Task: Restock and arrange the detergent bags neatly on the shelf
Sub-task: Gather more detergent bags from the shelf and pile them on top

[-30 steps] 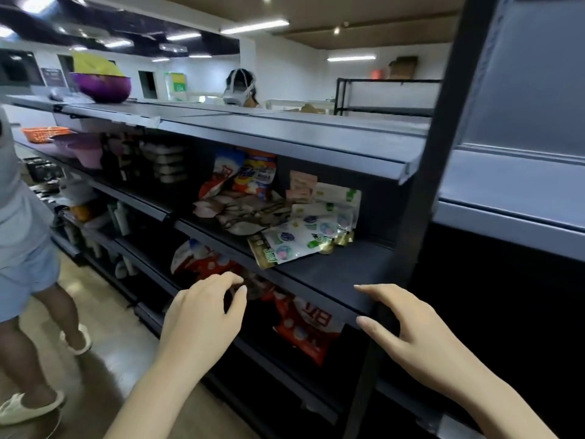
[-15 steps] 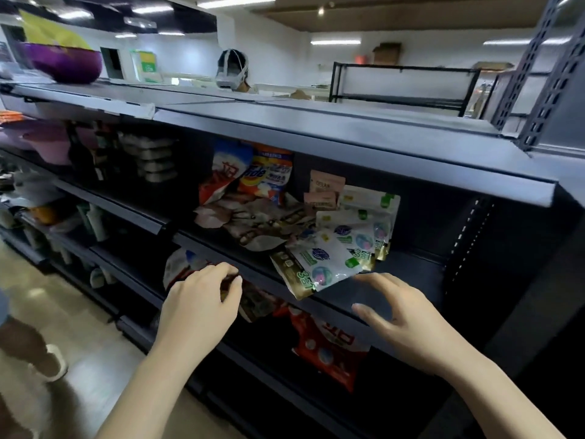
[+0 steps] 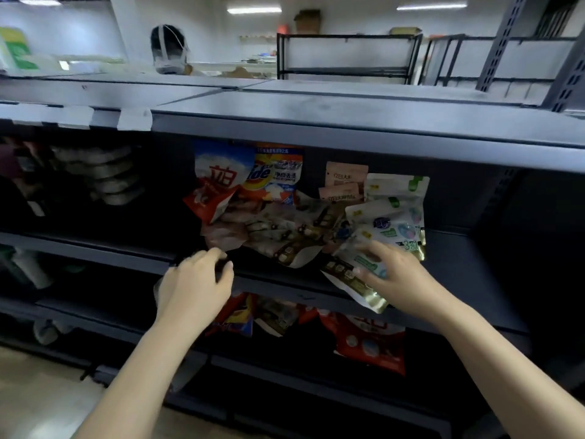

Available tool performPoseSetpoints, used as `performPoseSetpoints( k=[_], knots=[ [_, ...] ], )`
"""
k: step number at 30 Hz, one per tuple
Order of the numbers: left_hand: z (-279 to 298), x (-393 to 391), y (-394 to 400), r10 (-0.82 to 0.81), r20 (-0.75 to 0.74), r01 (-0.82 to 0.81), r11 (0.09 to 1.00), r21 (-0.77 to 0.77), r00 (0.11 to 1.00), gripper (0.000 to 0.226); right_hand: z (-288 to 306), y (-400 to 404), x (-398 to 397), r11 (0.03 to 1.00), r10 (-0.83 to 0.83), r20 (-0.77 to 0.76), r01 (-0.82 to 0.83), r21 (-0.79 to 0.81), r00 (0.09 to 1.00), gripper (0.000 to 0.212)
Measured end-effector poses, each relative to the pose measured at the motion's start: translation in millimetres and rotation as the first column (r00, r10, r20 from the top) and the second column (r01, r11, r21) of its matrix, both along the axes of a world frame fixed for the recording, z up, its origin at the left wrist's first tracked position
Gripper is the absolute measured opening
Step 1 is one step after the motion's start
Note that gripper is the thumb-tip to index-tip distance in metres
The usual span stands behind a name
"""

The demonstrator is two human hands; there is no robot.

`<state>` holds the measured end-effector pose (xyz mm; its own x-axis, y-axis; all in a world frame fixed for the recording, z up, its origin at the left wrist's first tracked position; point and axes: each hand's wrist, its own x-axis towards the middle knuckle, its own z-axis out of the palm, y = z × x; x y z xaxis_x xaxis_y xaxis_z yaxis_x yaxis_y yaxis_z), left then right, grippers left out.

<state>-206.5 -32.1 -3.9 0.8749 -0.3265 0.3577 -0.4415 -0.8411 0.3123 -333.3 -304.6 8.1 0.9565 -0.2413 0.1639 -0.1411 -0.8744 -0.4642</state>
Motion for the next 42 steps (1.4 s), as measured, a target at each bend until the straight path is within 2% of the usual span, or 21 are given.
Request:
performPoseSetpoints(
  k=[7,10,14,18,23,25,27,29,32,34,38,42],
  knots=[
    [-8,85,8,-0.034,0.004,0.034,0.999,0.016,0.999,0.04,5,26,64,0.988,-0.156,-0.02,0.157,0.01,0.988,0.048],
    [-14,116,0,-0.017,-0.014,0.017,1.0,0.016,1.0,0.04,-1,27,101,0.977,-0.199,-0.064,0.203,0.065,0.978,0.053],
    [-34,153,-14,-0.034,-0.105,0.03,0.999,-0.036,0.994,0.052,-13,28,146,0.967,-0.193,-0.027,0.195,0.164,0.981,0.059],
    [-58,201,-27,-0.108,-0.144,0.088,0.986,-0.14,0.984,0.066,-27,24,189,0.979,-0.159,0.021,0.155,0.129,0.987,0.046],
    [-72,249,-43,-0.201,-0.221,0.184,0.978,-0.097,0.954,0.121,-41,12,230,0.955,-0.206,0.053,0.19,0.226,0.977,0.057],
    [-80,266,-51,-0.235,-0.207,0.222,0.971,-0.084,0.95,0.134,-46,6,252,0.938,-0.242,0.048,0.221,0.267,0.969,0.059],
    [-86,279,-58,-0.228,-0.162,0.204,0.967,-0.149,0.96,0.126,-54,-3,279,0.904,-0.289,0.048,0.256,0.344,0.956,0.068],
    [-90,285,-62,-0.191,-0.116,0.163,0.963,-0.215,0.975,0.102,-58,-9,302,0.866,-0.296,0.054,0.244,0.436,0.954,0.075],
    [-91,290,-66,-0.16,-0.117,0.127,0.96,-0.249,0.98,0.087,-58,-15,329,0.828,-0.328,0.038,0.268,0.493,0.944,0.075],
    [-93,295,-66,-0.181,-0.135,0.14,0.952,-0.272,0.974,0.086,-61,-18,345,0.782,-0.341,0.023,0.27,0.561,0.94,0.076],
    [-95,296,-66,-0.198,-0.155,0.137,0.931,-0.337,0.968,0.085,-69,-10,367,0.621,-0.329,0.074,0.157,0.768,0.942,0.09],
    [-91,288,-68,-0.168,-0.176,0.11,0.948,-0.299,0.97,0.094,-73,-7,373,0.484,-0.423,0.108,0.123,0.867,0.9,0.078]
  ],
)
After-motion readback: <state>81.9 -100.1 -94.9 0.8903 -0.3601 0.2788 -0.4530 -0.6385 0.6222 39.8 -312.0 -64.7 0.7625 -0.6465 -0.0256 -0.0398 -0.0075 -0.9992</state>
